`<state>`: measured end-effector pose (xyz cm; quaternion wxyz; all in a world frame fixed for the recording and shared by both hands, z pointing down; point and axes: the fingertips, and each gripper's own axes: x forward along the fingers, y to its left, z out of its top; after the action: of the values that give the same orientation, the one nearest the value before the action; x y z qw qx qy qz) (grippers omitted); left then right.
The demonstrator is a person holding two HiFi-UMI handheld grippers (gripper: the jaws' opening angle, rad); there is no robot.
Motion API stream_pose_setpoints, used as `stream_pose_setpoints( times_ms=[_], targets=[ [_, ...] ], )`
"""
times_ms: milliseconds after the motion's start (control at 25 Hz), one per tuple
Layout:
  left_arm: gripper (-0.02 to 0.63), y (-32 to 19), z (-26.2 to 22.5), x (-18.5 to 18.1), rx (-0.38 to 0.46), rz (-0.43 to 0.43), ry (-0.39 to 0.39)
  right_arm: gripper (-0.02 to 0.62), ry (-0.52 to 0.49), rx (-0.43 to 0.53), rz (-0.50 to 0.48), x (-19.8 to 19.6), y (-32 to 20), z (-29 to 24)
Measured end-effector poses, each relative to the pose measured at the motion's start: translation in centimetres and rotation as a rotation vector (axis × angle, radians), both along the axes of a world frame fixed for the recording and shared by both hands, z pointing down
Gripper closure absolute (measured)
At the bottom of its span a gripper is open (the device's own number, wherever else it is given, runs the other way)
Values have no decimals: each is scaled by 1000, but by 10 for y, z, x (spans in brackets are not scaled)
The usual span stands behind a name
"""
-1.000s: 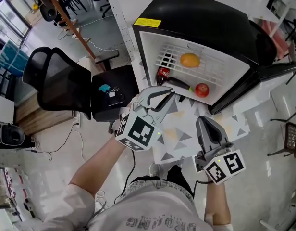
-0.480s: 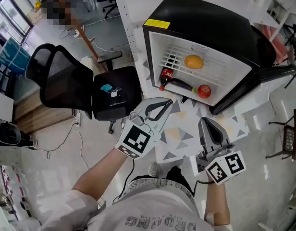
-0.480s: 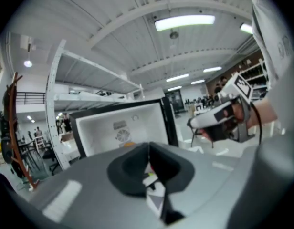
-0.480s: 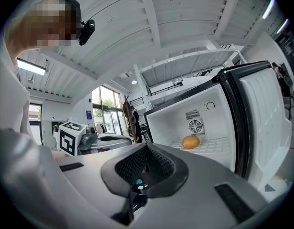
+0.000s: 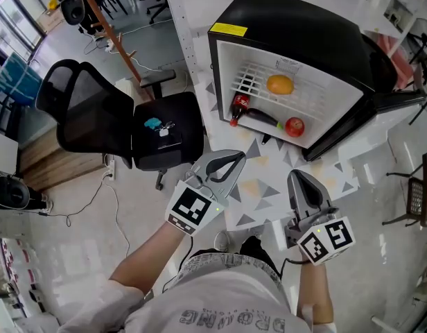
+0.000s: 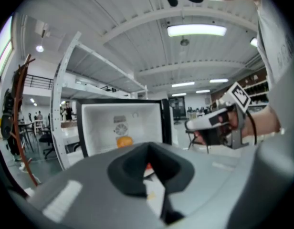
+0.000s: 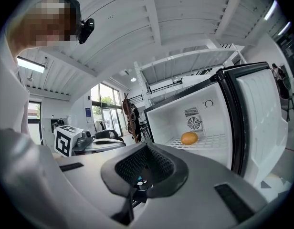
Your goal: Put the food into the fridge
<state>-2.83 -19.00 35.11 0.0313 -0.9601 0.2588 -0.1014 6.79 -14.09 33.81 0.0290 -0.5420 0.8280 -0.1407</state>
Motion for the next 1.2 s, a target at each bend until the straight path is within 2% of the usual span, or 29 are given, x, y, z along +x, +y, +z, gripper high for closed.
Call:
stream_pose_setpoints(
  times_ms=[360,760,1200],
  targets=[
    [598,8,14,-8,-55,-11,47,594,12,-13,-11,-1,2,5],
    [598,11,16,-9,-67,-13,72,594,14,-16,-23,1,2,7],
    [598,11,13,-2,-45,-2,64,594,20,-15,-35,3,-1,8]
  ],
)
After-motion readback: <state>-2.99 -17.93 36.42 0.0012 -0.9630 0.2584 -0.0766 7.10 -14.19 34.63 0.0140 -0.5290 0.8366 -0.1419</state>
